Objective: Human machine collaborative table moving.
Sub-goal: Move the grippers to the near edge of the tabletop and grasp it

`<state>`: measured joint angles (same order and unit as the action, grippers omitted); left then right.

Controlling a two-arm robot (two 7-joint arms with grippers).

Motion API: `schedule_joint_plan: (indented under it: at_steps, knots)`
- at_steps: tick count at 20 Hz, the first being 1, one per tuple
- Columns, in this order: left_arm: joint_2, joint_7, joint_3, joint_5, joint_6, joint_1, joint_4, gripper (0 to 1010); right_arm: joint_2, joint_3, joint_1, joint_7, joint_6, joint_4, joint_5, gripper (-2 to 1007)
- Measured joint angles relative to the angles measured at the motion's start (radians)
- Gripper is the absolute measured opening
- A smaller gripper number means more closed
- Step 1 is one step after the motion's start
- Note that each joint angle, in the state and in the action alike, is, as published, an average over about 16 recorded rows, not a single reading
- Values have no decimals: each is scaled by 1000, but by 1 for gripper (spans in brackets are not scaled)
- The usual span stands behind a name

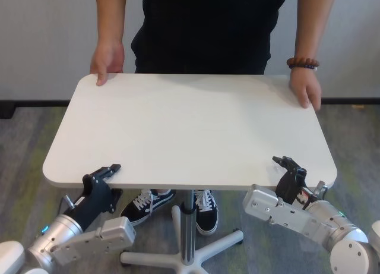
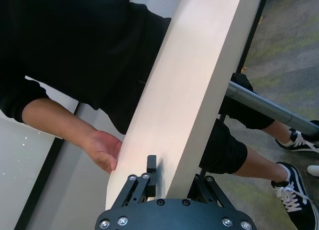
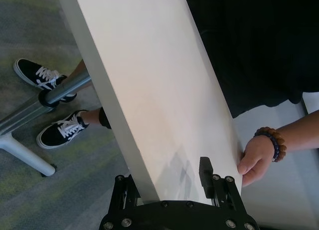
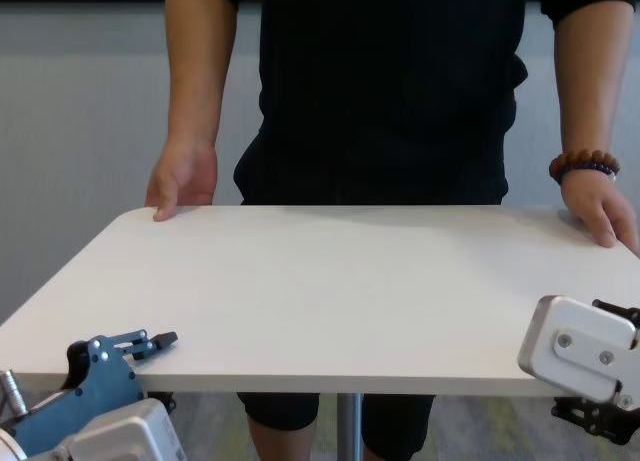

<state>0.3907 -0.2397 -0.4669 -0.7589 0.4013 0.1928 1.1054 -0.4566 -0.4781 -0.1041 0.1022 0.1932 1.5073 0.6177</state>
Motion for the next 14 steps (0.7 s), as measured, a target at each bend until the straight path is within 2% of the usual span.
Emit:
schedule_joint_plan:
  at_steps: [14]
  knots:
    - [0,0,0,0,0,0,0,314,0,0,0,0,0,0,0,709]
